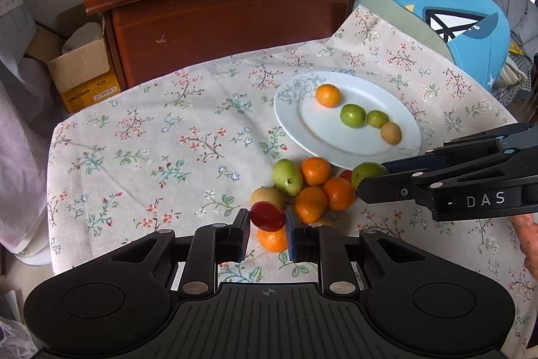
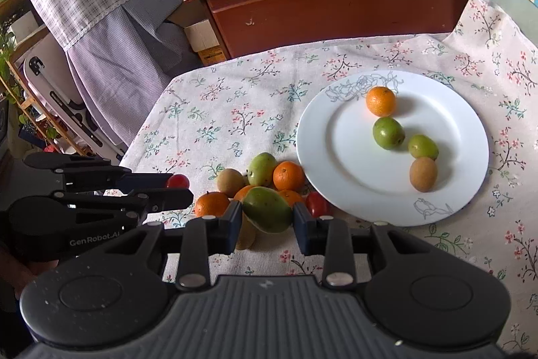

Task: Organize fruits
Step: 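Grasp a red cherry tomato with the left gripper while the right gripper grasps a green fruit, then carry the tomato with the left gripper over the plate while the right gripper carries the green fruit there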

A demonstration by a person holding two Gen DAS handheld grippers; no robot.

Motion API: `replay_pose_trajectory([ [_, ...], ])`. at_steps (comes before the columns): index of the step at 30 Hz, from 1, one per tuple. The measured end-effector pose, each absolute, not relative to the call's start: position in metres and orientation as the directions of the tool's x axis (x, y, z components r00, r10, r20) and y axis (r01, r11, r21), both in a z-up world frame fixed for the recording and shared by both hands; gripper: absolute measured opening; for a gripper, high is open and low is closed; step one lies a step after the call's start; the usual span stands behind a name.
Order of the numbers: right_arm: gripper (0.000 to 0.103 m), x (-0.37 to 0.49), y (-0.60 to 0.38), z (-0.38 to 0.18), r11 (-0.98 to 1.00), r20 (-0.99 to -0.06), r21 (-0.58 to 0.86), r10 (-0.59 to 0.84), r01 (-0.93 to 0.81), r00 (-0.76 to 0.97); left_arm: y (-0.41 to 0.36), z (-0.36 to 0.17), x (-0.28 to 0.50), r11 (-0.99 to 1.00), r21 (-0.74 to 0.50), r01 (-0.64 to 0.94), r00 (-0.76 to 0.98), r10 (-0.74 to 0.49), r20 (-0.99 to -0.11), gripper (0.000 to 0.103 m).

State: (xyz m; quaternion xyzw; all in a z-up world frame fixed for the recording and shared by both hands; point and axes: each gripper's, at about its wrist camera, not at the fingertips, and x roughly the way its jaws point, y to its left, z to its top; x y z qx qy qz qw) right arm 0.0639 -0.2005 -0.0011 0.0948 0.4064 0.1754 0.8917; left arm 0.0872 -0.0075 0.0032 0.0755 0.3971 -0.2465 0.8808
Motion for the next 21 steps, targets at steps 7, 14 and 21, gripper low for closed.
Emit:
replay_pose_trajectory([
  [7,0.033,0.069,-0.22,0.02,0.924,-0.642,0.332,0.367,-0.187,0.673,-0.026,0.022,0.089,0.86,-0.099,0.5,0.582,-0.419,-0.697,0.02],
  [14,0.033,0.075,-0.248,0.04,0.926,-0.592,0.354,0.329,-0.129,0.735,-0.047,0.036,0.092,0.844,-0.113,0.525,0.588,-0.456,-0.668,0.02],
  [21,0.033,0.079,-0.275,0.049,0.924,-0.562,0.377,0.276,-0.055,0.78,-0.068,0.042,0.1,0.826,-0.122,0.55,0.582,-0.484,-0.654,0.02],
])
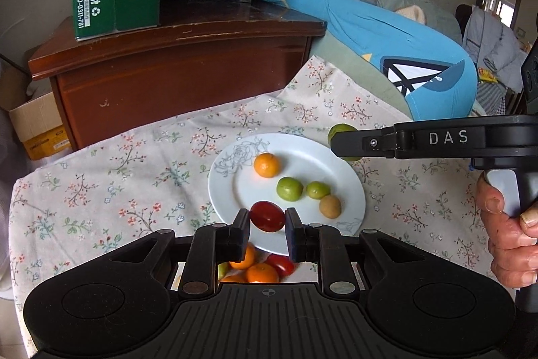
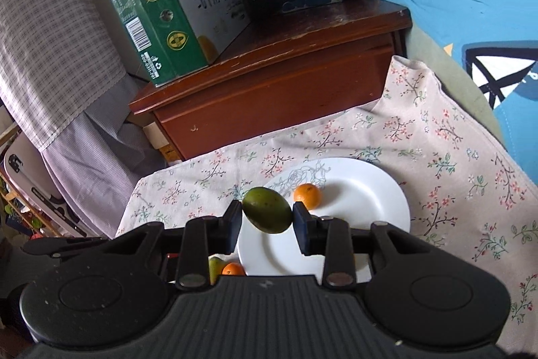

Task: Organize fruits
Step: 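Carry the tomato with the left gripper over the plate while the right gripper carries the green fruit there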

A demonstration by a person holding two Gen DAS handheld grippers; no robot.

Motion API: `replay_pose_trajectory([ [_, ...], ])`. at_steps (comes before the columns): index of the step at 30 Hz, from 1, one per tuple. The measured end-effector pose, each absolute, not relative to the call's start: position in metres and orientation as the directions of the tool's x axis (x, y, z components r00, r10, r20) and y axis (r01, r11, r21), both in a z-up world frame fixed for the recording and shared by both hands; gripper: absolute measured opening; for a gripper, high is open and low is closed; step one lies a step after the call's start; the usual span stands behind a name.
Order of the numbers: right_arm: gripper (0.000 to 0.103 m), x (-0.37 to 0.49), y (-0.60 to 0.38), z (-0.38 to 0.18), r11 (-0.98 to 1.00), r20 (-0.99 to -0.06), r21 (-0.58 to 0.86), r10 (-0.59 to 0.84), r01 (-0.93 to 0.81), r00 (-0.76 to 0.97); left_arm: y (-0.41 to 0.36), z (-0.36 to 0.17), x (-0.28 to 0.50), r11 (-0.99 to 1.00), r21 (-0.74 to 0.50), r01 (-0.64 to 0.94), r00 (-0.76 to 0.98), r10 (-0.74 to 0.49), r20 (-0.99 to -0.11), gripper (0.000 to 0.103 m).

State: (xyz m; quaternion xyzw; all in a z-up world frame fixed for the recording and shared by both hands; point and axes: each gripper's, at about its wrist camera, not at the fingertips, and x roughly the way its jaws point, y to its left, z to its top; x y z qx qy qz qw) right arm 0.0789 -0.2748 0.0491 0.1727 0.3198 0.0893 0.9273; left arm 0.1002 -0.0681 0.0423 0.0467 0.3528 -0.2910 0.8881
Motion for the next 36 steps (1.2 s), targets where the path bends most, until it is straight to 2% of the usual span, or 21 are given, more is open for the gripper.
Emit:
replay_pose_trajectory([
  [7,0.033,0.083,-0.286,0.045,0.926,-0.573,0.376,0.24,-0.009,0.784,-0.087,0.042,0.11,0.823,-0.09,0.561,0.588,-0.472,-0.657,0.02],
  [16,0.033,0.094,-0.302,0.032,0.919,-0.599,0.386,0.185,0.079,0.779,-0.104,0.026,0.132,0.815,-0.107,0.57,0.551,-0.476,-0.685,0.02],
  [27,0.033,0.11,-0.322,-0.001,0.875,-0.673,0.422,0.126,0.238,0.729,-0.119,-0.006,0.142,0.806,-0.123,0.579,0.497,-0.469,-0.73,0.02],
  [36,0.033,0.117,-0.322,-0.018,0.868,-0.712,0.405,0.104,0.286,0.694,-0.123,-0.019,0.146,0.807,-0.134,0.575,0.479,-0.465,-0.745,0.02],
])
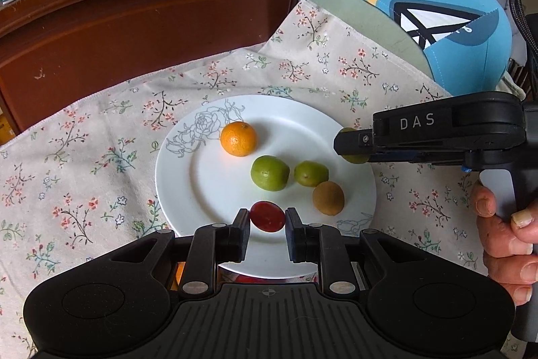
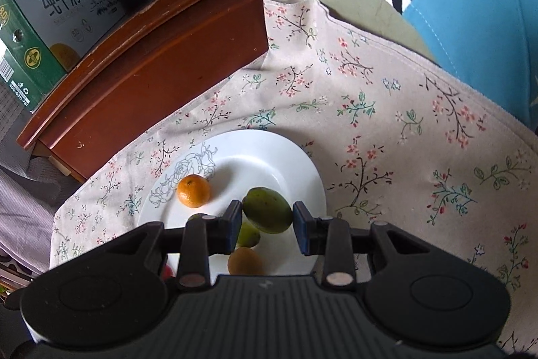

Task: Organize fruits
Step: 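Carry the tomato with the left gripper over the plate while the right gripper carries the green fruit there, then open both grippers to set the tomato and green fruit on the plate, then move both open grippers back over the fruit cluster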

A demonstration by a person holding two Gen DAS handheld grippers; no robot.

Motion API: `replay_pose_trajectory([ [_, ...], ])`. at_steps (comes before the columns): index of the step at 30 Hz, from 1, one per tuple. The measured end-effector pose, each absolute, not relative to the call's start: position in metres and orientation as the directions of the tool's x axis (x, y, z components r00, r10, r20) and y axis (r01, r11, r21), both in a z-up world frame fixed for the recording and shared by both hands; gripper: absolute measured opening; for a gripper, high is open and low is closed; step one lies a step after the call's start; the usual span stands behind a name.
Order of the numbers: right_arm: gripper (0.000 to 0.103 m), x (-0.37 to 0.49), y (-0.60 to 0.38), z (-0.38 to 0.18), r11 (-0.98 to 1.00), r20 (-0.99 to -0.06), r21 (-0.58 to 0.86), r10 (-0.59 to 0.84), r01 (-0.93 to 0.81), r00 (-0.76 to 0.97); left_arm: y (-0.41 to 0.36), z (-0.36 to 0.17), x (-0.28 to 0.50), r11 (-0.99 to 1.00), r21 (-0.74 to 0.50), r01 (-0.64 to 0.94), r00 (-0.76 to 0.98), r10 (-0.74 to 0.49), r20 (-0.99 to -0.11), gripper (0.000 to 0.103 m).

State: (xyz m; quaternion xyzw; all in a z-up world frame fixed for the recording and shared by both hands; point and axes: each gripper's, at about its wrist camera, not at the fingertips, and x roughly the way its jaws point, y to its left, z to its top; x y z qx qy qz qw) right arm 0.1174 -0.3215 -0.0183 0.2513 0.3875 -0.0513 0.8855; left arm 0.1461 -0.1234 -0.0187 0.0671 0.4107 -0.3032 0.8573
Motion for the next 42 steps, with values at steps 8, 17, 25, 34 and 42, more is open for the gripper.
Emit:
replay_pose_trajectory([
  [8,0.036,0.12,-0.325,-0.025,0.849,-0.708,0.431,0.108,0.306,0.698,-0.127,-0.018,0.144,0.808,-0.134,0.574,0.482,-0.465,-0.742,0.027],
  [17,0.044,0.117,-0.319,-0.014,0.864,-0.675,0.426,0.105,0.269,0.731,-0.126,-0.005,0.138,0.848,-0.085,0.524,0.555,-0.415,-0.721,0.085],
  [25,0.05,0.117,-0.315,-0.012,0.873,-0.677,0.411,0.099,0.262,0.729,-0.124,-0.002,0.136,0.885,-0.011,0.465,0.578,-0.313,-0.754,0.092],
  [34,0.059,0.105,-0.304,-0.005,0.896,-0.681,0.373,0.089,0.24,0.727,-0.112,-0.002,0.129,0.913,0.021,0.407,0.582,-0.241,-0.776,0.092],
  [42,0.064,0.091,-0.295,0.0,0.905,-0.681,0.356,0.082,0.232,0.727,-0.103,0.003,0.12,0.924,0.03,0.381,0.589,-0.217,-0.779,0.092],
])
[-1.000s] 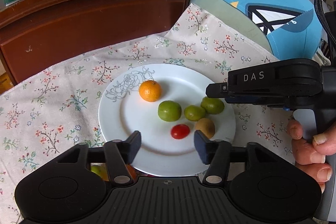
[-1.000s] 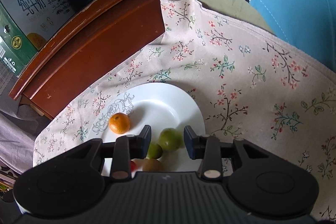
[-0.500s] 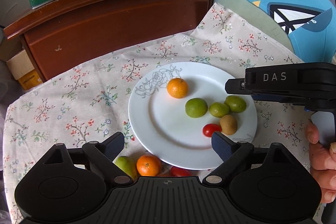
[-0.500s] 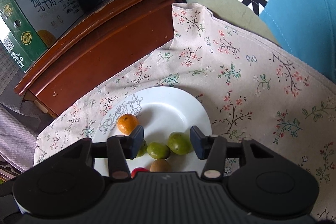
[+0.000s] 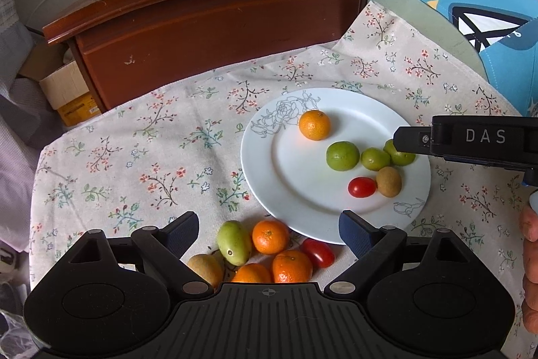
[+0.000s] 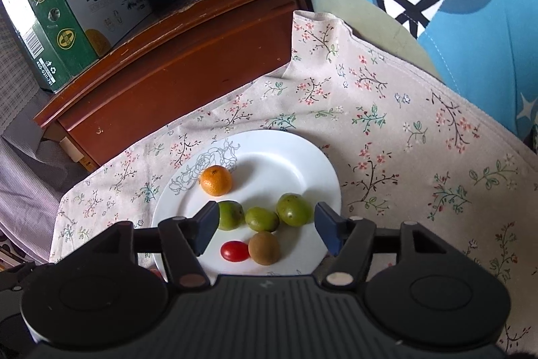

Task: Organize fruits
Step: 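Move both open grippers back over the fruit cluster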

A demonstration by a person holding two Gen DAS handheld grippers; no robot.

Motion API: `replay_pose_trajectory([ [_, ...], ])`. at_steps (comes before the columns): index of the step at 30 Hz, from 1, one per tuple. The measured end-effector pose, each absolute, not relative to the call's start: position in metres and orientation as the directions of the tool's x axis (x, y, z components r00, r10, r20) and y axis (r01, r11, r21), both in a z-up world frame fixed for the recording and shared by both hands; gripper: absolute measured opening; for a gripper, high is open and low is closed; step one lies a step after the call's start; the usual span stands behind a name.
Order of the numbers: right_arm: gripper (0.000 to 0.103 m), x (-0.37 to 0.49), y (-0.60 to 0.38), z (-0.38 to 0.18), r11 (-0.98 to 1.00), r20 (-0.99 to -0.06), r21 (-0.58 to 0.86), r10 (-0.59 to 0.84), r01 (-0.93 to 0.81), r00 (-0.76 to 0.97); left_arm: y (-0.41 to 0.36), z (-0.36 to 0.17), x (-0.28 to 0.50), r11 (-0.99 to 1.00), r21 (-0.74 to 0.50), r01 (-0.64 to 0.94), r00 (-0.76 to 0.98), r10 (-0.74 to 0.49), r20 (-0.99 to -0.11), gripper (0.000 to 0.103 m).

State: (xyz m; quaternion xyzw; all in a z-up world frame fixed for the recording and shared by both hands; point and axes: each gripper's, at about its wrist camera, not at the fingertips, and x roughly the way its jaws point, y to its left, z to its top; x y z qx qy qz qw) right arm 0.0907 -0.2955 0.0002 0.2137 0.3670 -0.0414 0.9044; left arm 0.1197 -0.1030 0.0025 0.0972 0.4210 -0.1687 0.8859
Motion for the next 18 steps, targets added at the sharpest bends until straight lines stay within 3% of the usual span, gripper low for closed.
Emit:
replay_pose_trajectory([
  [18,0.065,0.068,-0.257,0.001,0.942,-0.698,0.314,0.142,0.122,0.702,-0.049,0.039,0.108,0.956,0.003,0.294,0.642,-0.196,-0.741,0.093],
])
